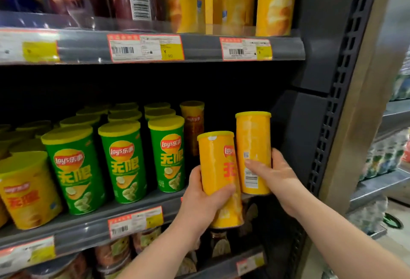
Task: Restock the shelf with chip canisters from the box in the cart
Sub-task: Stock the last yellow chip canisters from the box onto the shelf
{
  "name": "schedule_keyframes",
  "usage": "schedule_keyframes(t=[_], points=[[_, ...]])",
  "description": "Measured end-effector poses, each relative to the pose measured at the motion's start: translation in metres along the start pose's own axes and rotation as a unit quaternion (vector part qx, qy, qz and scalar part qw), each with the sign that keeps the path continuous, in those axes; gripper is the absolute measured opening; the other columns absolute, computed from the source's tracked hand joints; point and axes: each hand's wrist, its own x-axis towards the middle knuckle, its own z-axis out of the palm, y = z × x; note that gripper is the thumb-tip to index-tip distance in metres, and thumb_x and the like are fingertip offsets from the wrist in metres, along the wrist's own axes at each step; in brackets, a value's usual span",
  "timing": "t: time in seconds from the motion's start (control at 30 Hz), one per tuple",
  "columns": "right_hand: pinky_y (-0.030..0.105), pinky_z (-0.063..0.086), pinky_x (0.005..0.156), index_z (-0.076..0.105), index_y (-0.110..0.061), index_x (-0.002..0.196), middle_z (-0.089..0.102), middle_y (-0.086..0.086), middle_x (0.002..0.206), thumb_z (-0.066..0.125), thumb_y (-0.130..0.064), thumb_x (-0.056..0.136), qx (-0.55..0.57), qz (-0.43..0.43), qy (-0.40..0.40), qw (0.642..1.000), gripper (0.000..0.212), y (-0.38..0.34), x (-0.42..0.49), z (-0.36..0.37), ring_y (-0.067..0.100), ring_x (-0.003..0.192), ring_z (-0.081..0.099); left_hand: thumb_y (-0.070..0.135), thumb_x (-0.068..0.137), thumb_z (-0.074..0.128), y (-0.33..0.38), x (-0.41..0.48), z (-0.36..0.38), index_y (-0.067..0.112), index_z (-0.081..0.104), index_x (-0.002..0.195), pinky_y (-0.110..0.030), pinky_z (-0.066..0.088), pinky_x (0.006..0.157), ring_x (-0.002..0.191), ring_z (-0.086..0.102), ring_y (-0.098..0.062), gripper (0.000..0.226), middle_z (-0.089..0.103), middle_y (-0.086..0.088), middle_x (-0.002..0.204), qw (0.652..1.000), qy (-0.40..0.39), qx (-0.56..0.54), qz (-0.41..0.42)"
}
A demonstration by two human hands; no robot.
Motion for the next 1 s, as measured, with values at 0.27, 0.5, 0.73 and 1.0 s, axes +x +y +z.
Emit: schedule_keyframes(t=[0.27, 0.5, 0.73, 1.0], points=[[0.025, 0.05, 0.068, 0.042, -0.02, 0.134, 0.062, 0.005, 0.114, 0.07, -0.018, 0.083, 0.001, -0.046, -0.024, 0.999, 0.058, -0.006, 0.074, 0.018, 0.015, 0.091, 0.061, 0.048, 0.047, 0.078, -0.001, 0.012, -0.004, 0.037, 0.042, 0.119, -0.029, 0.057, 0.076, 0.09, 0.068, -0.006, 0.081, 0.065, 0.009, 0.107, 1.0, 0.014, -0.005, 0.013], [0.033, 0.047, 0.088, 0.027, -0.016, 0.143, 0.049, -0.003, 0.119, 0.074, -0.015, 0.08, 0.041, -0.029, -0.036, 0.998, 0.079, 0.006, 0.126, 0.041, 0.021, 0.106, 0.055, 0.049, 0.035, 0.078, 0.001, 0.012, -0.008, 0.043, 0.046, 0.108, -0.028, 0.055, 0.071, 0.086, 0.069, -0.008, 0.08, 0.068, 0.01, 0.1, 0.997, 0.071, -0.019, 0.004], [0.029, 0.049, 0.07, 0.043, -0.009, 0.131, 0.059, 0.018, 0.122, 0.064, -0.004, 0.085, 0.066, -0.007, -0.113, 0.991, 0.051, 0.019, 0.148, 0.042, 0.023, 0.093, 0.059, 0.047, 0.037, 0.079, -0.001, 0.011, -0.005, 0.042, 0.048, 0.108, -0.026, 0.055, 0.068, 0.087, 0.07, -0.009, 0.078, 0.071, 0.013, 0.094, 0.996, 0.085, -0.02, 0.014], [0.038, 0.045, 0.093, 0.022, -0.013, 0.147, 0.047, 0.016, 0.139, 0.063, -0.007, 0.087, -0.006, 0.006, -0.108, 0.994, 0.073, 0.023, 0.156, 0.047, 0.029, 0.116, 0.053, 0.045, 0.04, 0.08, 0.005, 0.012, -0.002, 0.04, 0.048, 0.11, -0.028, 0.056, 0.068, 0.089, 0.07, -0.012, 0.078, 0.071, 0.014, 0.094, 0.997, 0.076, -0.028, 0.009]])
